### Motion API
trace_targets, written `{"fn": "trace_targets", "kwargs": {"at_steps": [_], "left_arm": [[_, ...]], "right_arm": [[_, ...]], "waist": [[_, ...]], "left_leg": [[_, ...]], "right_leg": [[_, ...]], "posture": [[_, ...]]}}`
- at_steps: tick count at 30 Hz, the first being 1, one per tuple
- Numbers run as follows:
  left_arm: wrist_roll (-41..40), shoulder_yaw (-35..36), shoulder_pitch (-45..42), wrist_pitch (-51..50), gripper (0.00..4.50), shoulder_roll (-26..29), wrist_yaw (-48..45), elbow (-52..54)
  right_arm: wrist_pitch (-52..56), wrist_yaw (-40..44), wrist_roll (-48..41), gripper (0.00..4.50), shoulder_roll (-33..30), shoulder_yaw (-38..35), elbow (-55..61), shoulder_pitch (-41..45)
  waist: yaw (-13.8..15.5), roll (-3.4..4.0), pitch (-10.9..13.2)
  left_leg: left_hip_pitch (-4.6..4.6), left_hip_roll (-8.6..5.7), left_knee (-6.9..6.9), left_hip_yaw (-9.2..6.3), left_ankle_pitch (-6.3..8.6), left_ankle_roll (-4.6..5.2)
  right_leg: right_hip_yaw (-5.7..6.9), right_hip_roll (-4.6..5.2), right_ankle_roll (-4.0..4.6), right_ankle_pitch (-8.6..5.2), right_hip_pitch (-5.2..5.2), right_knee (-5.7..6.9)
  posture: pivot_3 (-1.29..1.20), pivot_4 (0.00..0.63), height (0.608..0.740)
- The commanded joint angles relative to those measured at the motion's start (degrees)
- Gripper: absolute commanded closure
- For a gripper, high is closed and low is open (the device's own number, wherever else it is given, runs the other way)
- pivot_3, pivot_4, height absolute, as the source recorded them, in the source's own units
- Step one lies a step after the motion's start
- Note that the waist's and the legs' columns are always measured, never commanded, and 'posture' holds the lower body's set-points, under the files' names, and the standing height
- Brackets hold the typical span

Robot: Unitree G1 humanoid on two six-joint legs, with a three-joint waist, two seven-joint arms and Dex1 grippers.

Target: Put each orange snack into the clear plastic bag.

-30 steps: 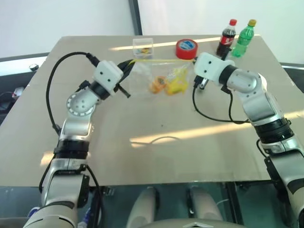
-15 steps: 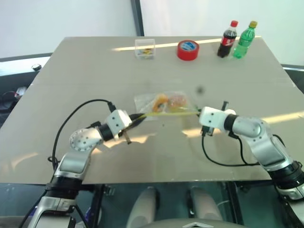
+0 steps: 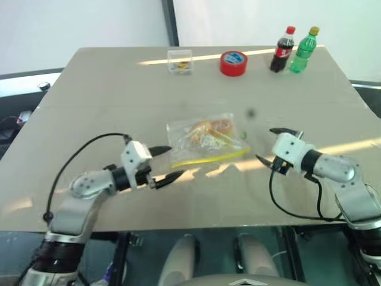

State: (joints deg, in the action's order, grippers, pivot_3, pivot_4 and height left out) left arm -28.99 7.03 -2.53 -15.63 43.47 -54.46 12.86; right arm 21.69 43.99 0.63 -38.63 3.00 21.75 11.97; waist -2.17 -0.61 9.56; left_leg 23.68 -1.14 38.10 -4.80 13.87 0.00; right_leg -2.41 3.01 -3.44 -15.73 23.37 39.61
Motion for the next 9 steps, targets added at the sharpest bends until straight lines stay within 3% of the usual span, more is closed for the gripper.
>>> {"fn": "trace_targets", "kwargs": {"at_steps": [1, 9], "left_arm": [[-6.8, 8.2, 2.4, -5.8, 0.08, 3.9, -2.4, 3.0], [-11.0, 18.0, 6.4, -11.1, 0.08, 9.0, -6.0, 2.3]], "right_arm": [[5.2, 4.9, -12.2, 0.0, -1.7, -10.6, 6.4, -3.1], [10.4, 7.8, -24.0, 0.0, -5.6, -23.8, 11.6, -12.0]], "waist": [[0.1, 0.01, 0.0], [0.3, 0.02, 0.0]], "left_leg": [[-0.02, 0.01, 0.0, -0.04, 0.01, 0.02], [-0.52, 0.07, -0.1, -0.1, 0.08, 0.1]], "right_leg": [[0.04, 0.0, 0.0, -0.01, -0.05, -0.03], [0.18, 0.01, 0.0, -0.01, -0.78, -0.48]], "posture": [[0.0, 0.15, 0.74], [0.0, 0.15, 0.74]]}}
